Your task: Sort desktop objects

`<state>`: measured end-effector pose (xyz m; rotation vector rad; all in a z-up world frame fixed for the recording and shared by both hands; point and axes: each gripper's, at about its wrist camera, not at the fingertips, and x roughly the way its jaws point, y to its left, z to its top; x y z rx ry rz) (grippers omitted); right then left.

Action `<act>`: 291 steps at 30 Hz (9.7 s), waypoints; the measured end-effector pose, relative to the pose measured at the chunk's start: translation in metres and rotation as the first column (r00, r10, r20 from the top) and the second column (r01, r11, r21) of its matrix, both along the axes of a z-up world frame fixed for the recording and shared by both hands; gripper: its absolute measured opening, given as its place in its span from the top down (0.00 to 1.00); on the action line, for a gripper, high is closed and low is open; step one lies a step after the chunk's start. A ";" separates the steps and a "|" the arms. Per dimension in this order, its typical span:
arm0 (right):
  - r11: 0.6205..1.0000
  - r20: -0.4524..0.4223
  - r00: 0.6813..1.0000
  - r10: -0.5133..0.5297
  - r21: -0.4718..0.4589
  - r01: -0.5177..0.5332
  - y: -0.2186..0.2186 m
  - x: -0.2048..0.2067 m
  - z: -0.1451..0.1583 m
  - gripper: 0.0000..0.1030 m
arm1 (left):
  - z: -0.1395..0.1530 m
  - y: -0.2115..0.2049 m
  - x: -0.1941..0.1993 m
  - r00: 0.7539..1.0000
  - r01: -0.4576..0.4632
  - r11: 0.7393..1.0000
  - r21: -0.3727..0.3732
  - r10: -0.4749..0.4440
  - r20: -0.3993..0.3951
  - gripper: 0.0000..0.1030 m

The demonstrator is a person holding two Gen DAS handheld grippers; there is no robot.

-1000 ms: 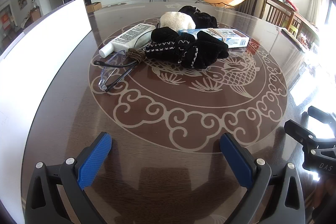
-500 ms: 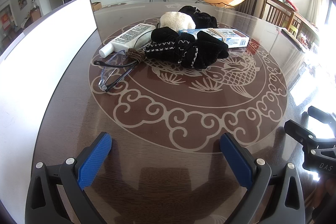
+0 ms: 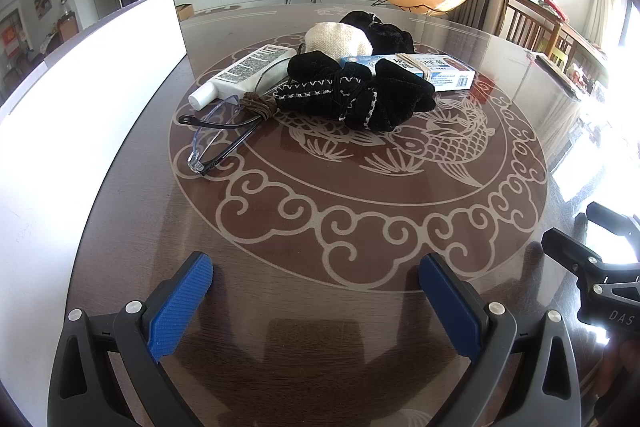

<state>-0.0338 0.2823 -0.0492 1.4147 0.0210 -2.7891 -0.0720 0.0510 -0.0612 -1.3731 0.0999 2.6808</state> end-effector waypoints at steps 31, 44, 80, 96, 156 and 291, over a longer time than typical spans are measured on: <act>1.000 -0.001 1.000 0.000 -0.006 0.000 -0.001 -0.002 0.000 0.04 | 0.000 0.000 0.000 1.000 0.000 1.000 0.000 0.000 0.000 0.00; 1.000 -0.001 1.000 0.000 -0.006 0.000 -0.001 -0.002 0.000 0.04 | 0.000 0.000 0.000 1.000 0.000 1.000 0.000 0.000 0.001 0.00; 1.000 0.001 1.000 -0.001 -0.001 0.001 0.000 -0.002 -0.001 0.03 | 0.023 -0.067 0.032 0.970 -0.218 0.961 0.169 0.233 -0.072 0.00; 1.000 0.001 1.000 -0.001 -0.001 0.001 0.000 -0.002 0.000 0.03 | 0.019 -0.047 0.034 0.981 -0.166 0.983 0.072 0.172 -0.090 0.00; 0.918 -0.019 0.921 0.389 -0.068 -0.390 -0.095 0.002 0.005 0.60 | 0.006 -0.078 0.029 0.957 -0.279 0.949 0.148 0.288 -0.038 0.00; 0.981 -0.012 0.982 0.189 0.056 -0.188 -0.001 0.032 -0.001 0.02 | -0.001 -0.010 0.029 0.999 0.023 1.000 -0.006 -0.023 0.023 0.00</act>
